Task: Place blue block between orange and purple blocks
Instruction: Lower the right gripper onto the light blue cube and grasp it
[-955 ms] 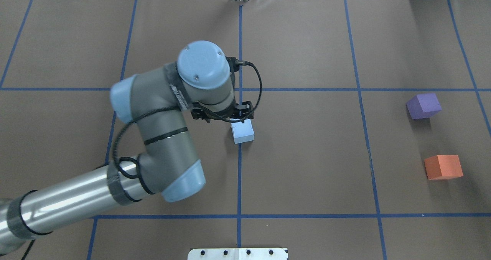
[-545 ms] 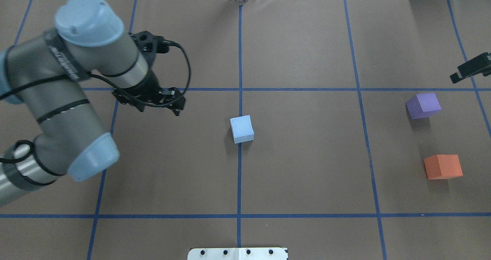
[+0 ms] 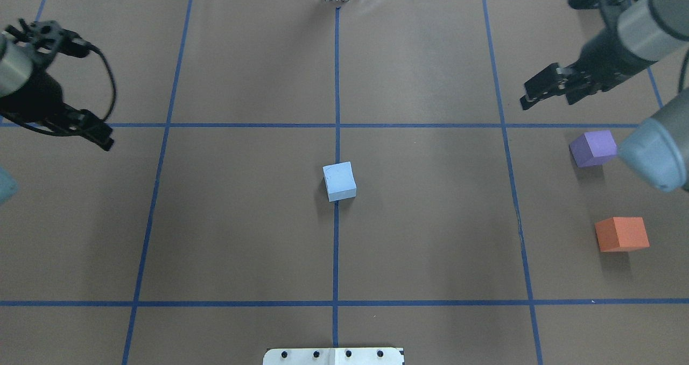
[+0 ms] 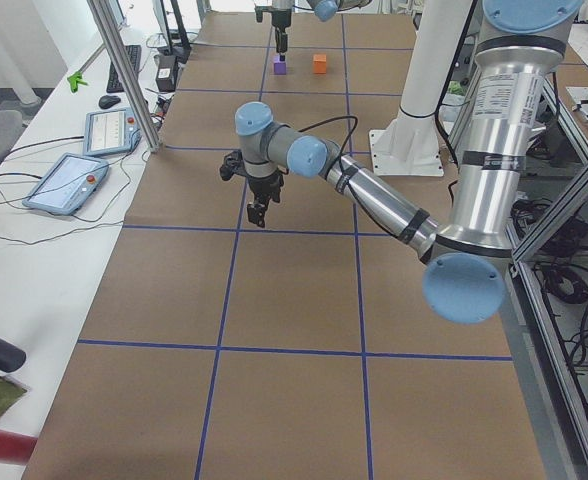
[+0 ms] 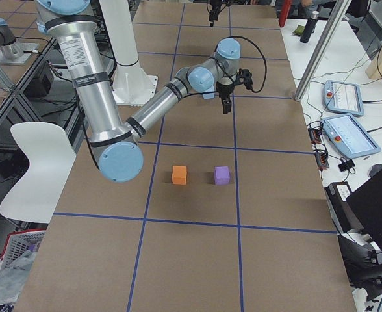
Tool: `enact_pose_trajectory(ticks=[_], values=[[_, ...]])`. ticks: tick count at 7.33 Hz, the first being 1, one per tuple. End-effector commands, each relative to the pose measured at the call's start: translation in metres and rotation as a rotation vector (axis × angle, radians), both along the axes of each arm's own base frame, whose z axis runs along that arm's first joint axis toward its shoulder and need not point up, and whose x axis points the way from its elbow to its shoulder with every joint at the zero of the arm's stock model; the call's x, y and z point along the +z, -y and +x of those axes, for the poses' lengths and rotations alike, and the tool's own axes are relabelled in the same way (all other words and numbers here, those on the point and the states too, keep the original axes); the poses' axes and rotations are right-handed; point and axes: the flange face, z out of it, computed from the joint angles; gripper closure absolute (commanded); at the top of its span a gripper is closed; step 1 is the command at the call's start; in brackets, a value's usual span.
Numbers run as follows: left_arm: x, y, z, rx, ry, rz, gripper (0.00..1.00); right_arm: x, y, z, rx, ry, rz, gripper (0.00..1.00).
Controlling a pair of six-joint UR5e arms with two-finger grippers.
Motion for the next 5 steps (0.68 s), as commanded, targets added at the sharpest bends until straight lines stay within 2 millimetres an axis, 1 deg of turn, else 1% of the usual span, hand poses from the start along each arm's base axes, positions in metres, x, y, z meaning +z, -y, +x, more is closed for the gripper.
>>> enact_pose_trajectory(ticks=[1, 2, 3, 4, 5], values=[[0.108, 0.002, -0.127, 0.005, 0.031, 0.023, 0.0, -0.048, -0.029, -0.106, 0.013, -0.026, 0.02, 0.0], [0.147, -0.007, -0.173, -0.005, 0.041, 0.021, 0.0, -0.069, -0.033, -0.15, 0.02, -0.039, 0.022, 0.0], [0.175, -0.025, -0.202, -0.015, 0.043, 0.011, 0.0, -0.079, -0.035, -0.194, 0.03, -0.072, 0.018, 0.0], [0.188, -0.044, -0.214, -0.041, 0.041, -0.016, 0.0, -0.077, -0.039, -0.221, 0.037, -0.107, 0.038, 0.0], [0.189, -0.049, -0.217, -0.05, 0.04, -0.017, 0.0, -0.076, -0.032, -0.246, 0.038, -0.129, 0.048, 0.0]])
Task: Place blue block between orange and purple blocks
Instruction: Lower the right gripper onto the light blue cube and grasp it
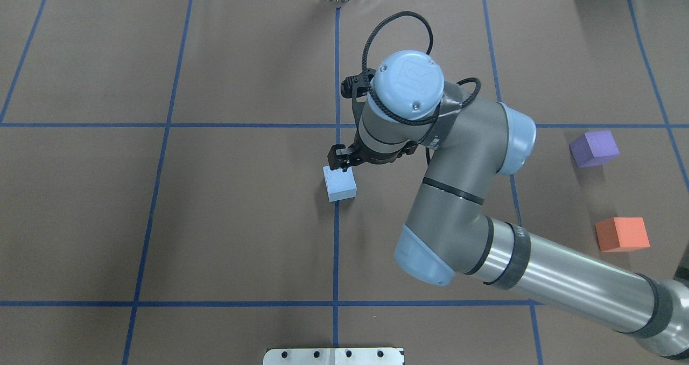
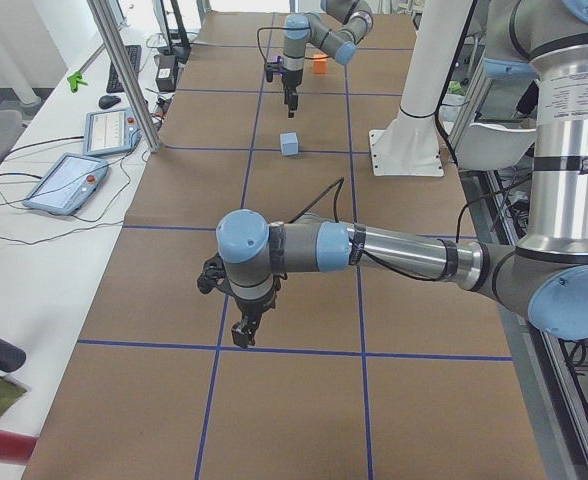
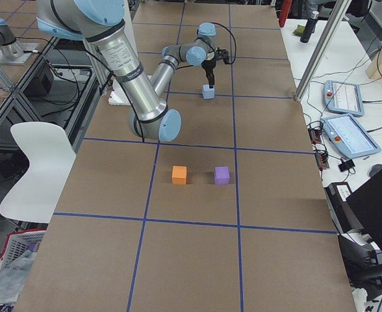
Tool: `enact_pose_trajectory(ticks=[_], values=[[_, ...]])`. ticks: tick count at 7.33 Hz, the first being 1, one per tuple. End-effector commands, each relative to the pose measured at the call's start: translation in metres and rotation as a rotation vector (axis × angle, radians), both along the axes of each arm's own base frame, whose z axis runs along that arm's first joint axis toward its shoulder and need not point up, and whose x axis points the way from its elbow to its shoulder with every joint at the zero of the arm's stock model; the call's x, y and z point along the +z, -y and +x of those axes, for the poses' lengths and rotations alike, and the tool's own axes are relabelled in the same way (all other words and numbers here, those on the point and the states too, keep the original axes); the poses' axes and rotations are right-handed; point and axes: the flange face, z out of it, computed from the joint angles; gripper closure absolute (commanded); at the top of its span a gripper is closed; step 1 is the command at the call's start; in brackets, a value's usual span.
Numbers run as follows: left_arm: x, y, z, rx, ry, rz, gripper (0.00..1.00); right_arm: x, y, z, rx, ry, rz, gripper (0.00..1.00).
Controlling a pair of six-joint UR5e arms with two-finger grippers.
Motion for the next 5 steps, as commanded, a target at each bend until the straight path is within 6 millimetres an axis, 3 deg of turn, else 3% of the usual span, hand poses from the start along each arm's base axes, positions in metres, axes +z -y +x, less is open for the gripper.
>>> enact_pose_trajectory(ticks=[1, 2, 4, 5], values=[[0.01, -0.014, -0.011, -0.017, -0.002, -0.012, 0.0, 0.002, 0.008, -0.07, 0.003, -0.018, 0.04, 0.0], [0.01, -0.014, -0.011, -0.02, -0.002, -0.014, 0.0, 0.021, 0.005, -0.088, -0.003, -0.024, 0.068, 0.0], [0.016, -0.021, -0.01, -0.023, -0.011, -0.024, 0.0, 0.043, -0.012, -0.104, -0.019, -0.058, 0.063, 0.05], [0.017, -0.021, -0.01, -0.023, -0.011, -0.026, 0.0, 0.045, -0.014, -0.107, -0.014, -0.06, 0.055, 0.26]])
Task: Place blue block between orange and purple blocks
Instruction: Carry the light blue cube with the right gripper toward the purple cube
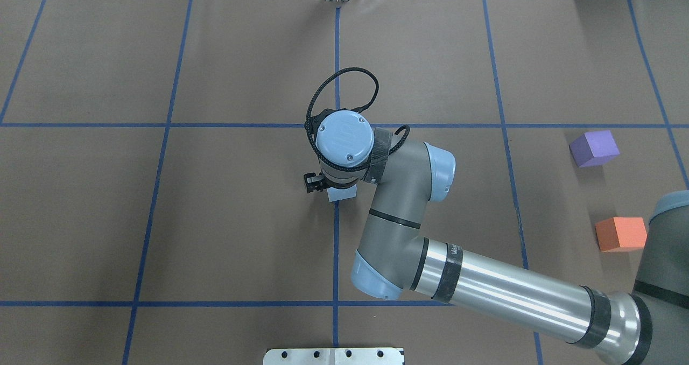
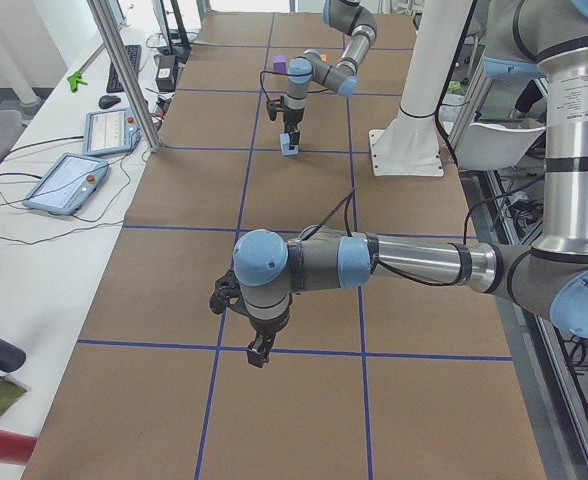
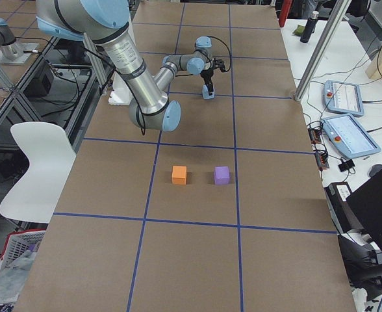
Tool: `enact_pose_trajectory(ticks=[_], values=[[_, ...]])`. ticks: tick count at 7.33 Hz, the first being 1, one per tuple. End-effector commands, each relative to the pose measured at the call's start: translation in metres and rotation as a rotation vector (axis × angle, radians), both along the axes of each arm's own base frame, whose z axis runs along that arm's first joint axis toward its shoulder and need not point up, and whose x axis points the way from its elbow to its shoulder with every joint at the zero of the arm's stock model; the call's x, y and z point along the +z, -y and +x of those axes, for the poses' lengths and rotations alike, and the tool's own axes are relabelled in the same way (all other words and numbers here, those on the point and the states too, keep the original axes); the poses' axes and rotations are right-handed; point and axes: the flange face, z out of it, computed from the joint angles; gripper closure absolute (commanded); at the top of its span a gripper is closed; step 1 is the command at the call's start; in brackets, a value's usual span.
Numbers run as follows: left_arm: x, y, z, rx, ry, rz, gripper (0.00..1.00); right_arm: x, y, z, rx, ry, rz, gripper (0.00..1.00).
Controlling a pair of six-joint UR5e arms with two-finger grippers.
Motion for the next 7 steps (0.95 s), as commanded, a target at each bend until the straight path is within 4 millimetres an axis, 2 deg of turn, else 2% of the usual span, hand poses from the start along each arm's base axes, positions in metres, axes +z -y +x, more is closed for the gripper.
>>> enact_pose_trajectory(ticks=[1, 2, 3, 4, 5, 6, 7], values=[[0.002, -0.002, 0.0, -0.001, -0.003, -0.003, 0.0, 0.006, -0.006, -0.007, 0.0, -0.007, -0.009, 0.55], [0.002, -0.002, 0.0, -0.001, -0.003, -0.003, 0.0, 0.005, -0.005, -0.007, 0.004, 0.0, -0.015, 0.88], [0.005, -0.005, 0.001, -0.002, -0.006, -0.011, 0.0, -0.001, 0.003, 0.003, 0.016, 0.013, -0.014, 1.0], [0.014, -0.016, 0.002, -0.016, -0.009, -0.042, 0.0, 0.001, 0.026, 0.034, 0.032, 0.03, -0.04, 1.0], [0.01, -0.016, 0.002, -0.05, -0.01, -0.066, 0.0, 0.016, 0.048, 0.087, 0.041, 0.063, -0.071, 1.0], [0.005, -0.015, 0.002, -0.096, -0.009, -0.097, 0.0, 0.045, 0.063, 0.154, 0.065, 0.089, -0.113, 1.0], [-0.01, -0.014, 0.002, -0.175, -0.021, -0.144, 0.0, 0.07, 0.075, 0.218, 0.085, 0.104, -0.128, 1.0]])
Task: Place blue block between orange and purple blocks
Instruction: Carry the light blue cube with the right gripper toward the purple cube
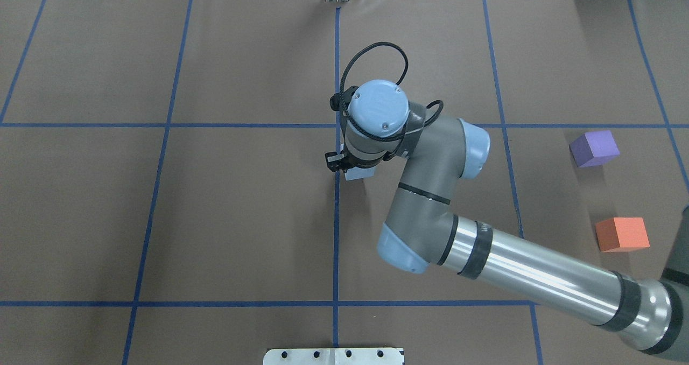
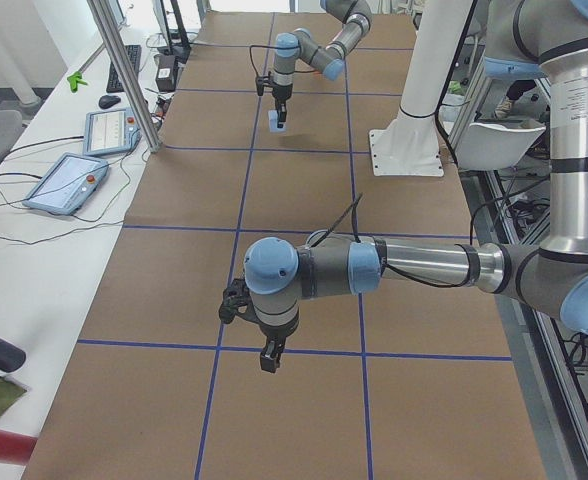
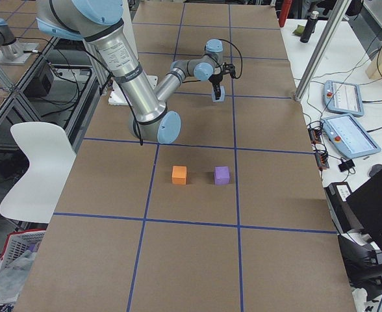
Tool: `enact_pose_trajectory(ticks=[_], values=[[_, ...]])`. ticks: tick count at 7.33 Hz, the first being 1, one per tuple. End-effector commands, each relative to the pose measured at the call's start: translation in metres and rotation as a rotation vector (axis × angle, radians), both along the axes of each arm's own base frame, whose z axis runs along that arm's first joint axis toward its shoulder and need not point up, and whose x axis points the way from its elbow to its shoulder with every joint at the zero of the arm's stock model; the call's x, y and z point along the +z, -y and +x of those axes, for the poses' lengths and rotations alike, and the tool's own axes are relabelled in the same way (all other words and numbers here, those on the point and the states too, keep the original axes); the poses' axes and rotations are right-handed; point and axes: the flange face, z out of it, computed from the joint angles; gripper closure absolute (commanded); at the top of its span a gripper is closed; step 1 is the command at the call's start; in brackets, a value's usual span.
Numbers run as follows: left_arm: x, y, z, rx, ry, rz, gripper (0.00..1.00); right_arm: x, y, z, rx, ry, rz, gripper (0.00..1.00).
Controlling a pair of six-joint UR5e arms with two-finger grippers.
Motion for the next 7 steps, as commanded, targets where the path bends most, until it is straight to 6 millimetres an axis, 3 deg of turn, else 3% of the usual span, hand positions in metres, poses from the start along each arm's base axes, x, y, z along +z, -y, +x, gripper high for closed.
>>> enact_pose_trajectory(ticks=[1, 3, 4, 5, 6, 7], values=[[-0.027, 0.003, 0.002, -0.123, -0.018, -0.065, 0.0, 0.065, 0.017, 0.147, 0.029, 0.029, -0.045, 1.0], [-0.03, 0.004, 0.002, -0.124, -0.018, -0.06, 0.0, 0.165, -0.021, 0.258, 0.053, -0.028, -0.129, 1.0], [-0.03, 0.003, 0.002, -0.124, -0.018, -0.061, 0.0, 0.198, -0.049, 0.299, 0.061, -0.065, -0.15, 1.0], [-0.03, 0.003, 0.002, -0.124, -0.018, -0.061, 0.0, 0.23, -0.066, 0.32, 0.048, -0.077, -0.129, 1.0], [-0.03, 0.004, 0.002, -0.124, -0.018, -0.06, 0.0, 0.268, -0.071, 0.337, 0.056, -0.065, -0.111, 1.0], [-0.03, 0.004, 0.002, -0.124, -0.018, -0.06, 0.0, 0.304, -0.076, 0.341, 0.054, -0.034, -0.111, 1.0]])
